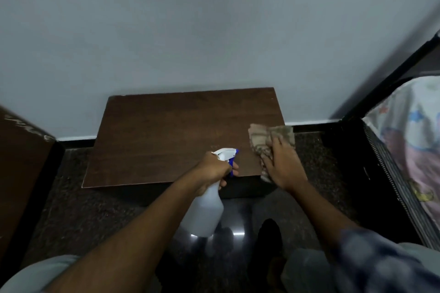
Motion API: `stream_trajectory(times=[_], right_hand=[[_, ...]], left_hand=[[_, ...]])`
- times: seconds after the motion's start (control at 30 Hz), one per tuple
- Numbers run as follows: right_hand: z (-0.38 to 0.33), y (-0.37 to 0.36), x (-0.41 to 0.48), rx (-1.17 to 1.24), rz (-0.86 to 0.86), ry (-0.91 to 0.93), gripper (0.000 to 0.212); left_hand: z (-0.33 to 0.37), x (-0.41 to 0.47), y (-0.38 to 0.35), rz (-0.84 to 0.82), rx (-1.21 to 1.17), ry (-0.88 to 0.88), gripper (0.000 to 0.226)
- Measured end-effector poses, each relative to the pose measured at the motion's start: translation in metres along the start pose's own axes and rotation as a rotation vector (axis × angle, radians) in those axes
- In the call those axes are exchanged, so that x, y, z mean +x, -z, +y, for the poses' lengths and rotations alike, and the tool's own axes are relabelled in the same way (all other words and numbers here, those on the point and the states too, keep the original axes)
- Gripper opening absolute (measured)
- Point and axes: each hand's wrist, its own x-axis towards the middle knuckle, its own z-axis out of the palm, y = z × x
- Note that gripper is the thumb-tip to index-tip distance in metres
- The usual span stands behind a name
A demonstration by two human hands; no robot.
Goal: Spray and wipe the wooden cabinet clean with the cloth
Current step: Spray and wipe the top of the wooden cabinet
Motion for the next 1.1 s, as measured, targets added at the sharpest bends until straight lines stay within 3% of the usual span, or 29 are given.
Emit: stream_trajectory(times=[0.07,0.2,0.23,0.33,0.37,0.5,0.53,0.57,0.67,0.7,0.83,0.9,1.0,1.03,1.1], right_hand=[[-0.035,-0.007,0.016,-0.027,0.006,-0.148,0.072],[-0.05,-0.032,-0.028,-0.115,-0.101,0.295,0.064],[-0.04,-0.025,-0.021,-0.103,-0.085,0.269,0.062],[-0.044,-0.013,0.031,-0.134,-0.073,-0.104,0.064],[-0.063,-0.012,0.034,-0.155,-0.093,-0.143,0.064],[-0.088,-0.037,-0.016,-0.201,-0.14,0.384,0.062],[-0.075,-0.032,-0.011,-0.191,-0.139,0.429,0.061],[-0.065,-0.027,0.002,-0.203,-0.13,0.363,0.06],[-0.066,-0.018,0.042,-0.19,-0.082,-0.067,0.06],[-0.079,-0.024,0.036,-0.209,-0.065,-0.064,0.059],[-0.09,-0.045,-0.009,-0.207,-0.137,0.387,0.057],[-0.08,-0.036,0.019,-0.236,-0.091,0.317,0.057],[-0.112,-0.033,0.05,-0.246,-0.03,-0.034,0.059],[-0.137,-0.042,0.044,-0.243,-0.026,0.007,0.059],[-0.176,-0.064,0.016,-0.242,-0.096,0.327,0.057]], left_hand=[[-0.002,-0.002,0.009,0.018,-0.006,0.015,0.033],[0.0,-0.009,0.027,0.047,-0.063,-0.013,0.037],[0.0,-0.008,0.033,0.052,-0.086,-0.026,0.038],[0.004,-0.005,0.049,0.078,-0.061,-0.009,0.035],[0.006,-0.006,0.054,0.085,-0.045,0.009,0.035],[0.019,-0.007,0.082,0.117,-0.073,-0.002,0.034],[0.022,-0.007,0.09,0.119,-0.071,-0.005,0.034],[0.023,-0.006,0.096,0.122,-0.06,-0.001,0.033],[0.022,-0.007,0.108,0.142,-0.017,0.048,0.027],[0.018,-0.008,0.109,0.151,-0.01,0.066,0.027],[-0.008,-0.012,0.112,0.166,-0.053,0.109,0.032],[-0.024,-0.014,0.117,0.209,-0.073,0.122,0.03],[-0.045,-0.022,0.127,0.261,-0.09,0.128,0.029],[-0.05,-0.026,0.131,0.274,-0.111,0.121,0.029],[-0.059,-0.036,0.139,0.315,-0.145,0.108,0.029]])
